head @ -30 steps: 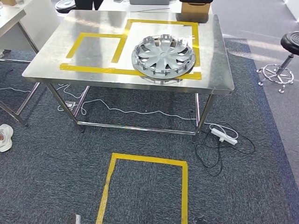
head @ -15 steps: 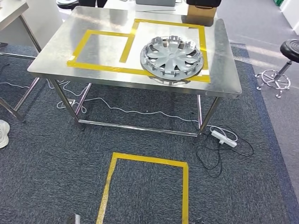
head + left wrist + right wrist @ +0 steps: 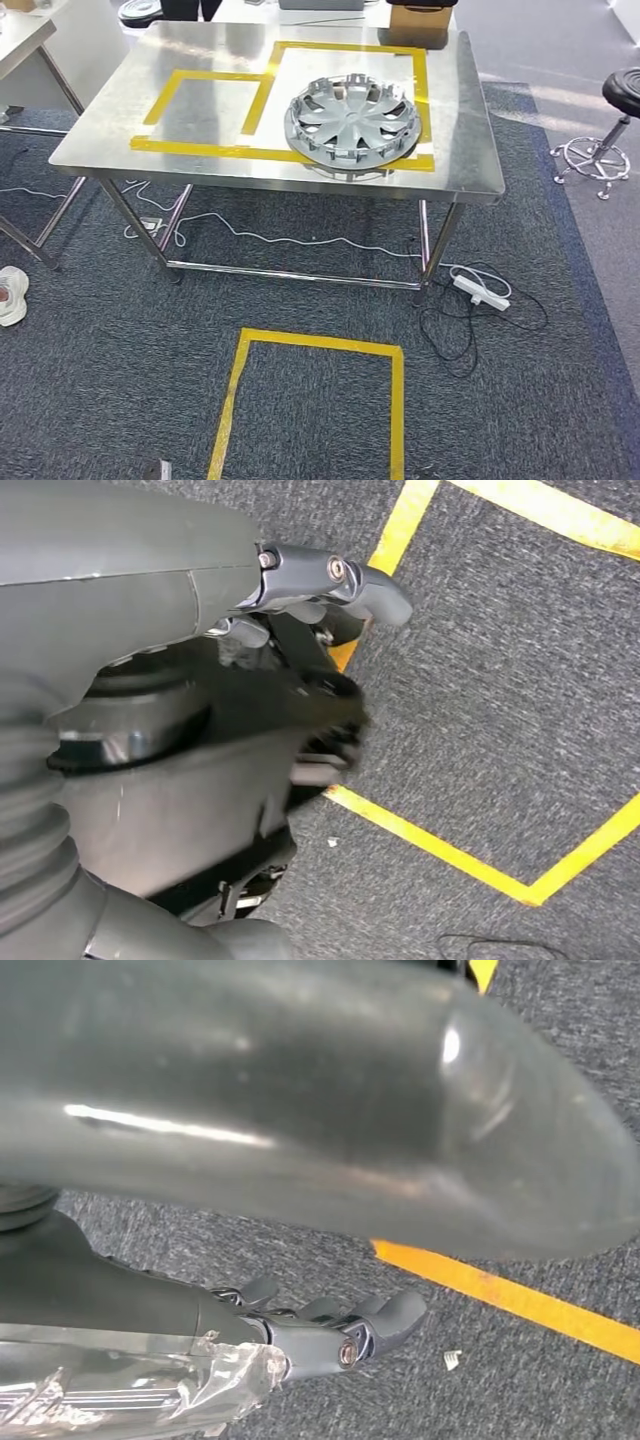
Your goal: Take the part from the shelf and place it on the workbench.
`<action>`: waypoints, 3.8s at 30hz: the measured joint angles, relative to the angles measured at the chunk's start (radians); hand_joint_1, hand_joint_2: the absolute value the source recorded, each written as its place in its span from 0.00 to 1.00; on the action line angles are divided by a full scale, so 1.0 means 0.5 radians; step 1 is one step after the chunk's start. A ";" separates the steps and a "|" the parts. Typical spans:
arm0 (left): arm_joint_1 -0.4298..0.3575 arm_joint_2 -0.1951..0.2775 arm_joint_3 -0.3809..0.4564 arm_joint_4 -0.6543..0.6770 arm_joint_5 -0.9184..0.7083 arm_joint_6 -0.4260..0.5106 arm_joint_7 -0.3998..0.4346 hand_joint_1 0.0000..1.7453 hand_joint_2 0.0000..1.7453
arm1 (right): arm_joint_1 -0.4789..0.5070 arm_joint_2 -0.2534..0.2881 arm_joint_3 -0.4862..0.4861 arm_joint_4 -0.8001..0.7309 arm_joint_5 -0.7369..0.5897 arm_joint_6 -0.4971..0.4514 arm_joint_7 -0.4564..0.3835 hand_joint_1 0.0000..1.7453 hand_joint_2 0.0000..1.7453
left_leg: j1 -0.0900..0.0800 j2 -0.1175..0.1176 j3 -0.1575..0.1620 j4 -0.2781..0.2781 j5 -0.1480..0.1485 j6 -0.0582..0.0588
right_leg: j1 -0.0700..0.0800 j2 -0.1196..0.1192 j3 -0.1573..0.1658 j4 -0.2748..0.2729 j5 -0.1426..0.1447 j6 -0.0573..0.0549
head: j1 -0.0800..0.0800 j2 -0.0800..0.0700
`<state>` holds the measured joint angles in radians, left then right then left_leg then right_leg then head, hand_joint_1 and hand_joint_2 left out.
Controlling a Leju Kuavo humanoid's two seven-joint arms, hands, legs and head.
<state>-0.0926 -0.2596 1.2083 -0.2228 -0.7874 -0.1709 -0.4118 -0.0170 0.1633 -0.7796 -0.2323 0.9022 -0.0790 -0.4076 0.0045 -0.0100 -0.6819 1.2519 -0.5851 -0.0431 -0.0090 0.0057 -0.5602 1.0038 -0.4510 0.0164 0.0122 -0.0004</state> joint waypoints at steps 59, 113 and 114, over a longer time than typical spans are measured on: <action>0.023 0.019 0.036 -0.001 0.027 -0.008 -0.027 0.00 1.00 | 0.003 0.018 -0.066 0.001 0.076 0.040 -0.001 0.00 0.00 | -0.001 0.000 0.150 -0.289 0.102 0.015 | 0.001 0.003 -0.002 0.002 0.002 0.001 | 0.007 0.000; 0.023 0.021 0.039 -0.001 0.027 -0.008 -0.028 0.00 1.00 | 0.003 0.018 -0.066 0.001 0.080 0.042 0.000 0.00 0.00 | 0.000 0.000 0.075 -0.130 0.022 0.008 | 0.001 0.002 -0.004 0.003 0.002 -0.003 | 0.003 0.000; 0.023 0.021 0.039 -0.001 0.027 -0.008 -0.028 0.00 1.00 | 0.003 0.018 -0.066 0.001 0.080 0.042 0.000 0.00 0.00 | 0.000 0.000 0.075 -0.130 0.022 0.008 | 0.001 0.002 -0.004 0.003 0.002 -0.003 | 0.003 0.000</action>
<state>-0.0811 -0.2491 1.2280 -0.2232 -0.7740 -0.1747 -0.4257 -0.0154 0.1724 -0.8125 -0.2319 0.9423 -0.0580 -0.4078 0.0043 -0.0098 -0.6442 1.1869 -0.5742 -0.0391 -0.0086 0.0065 -0.5620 1.0051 -0.4498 0.0146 0.0137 -0.0004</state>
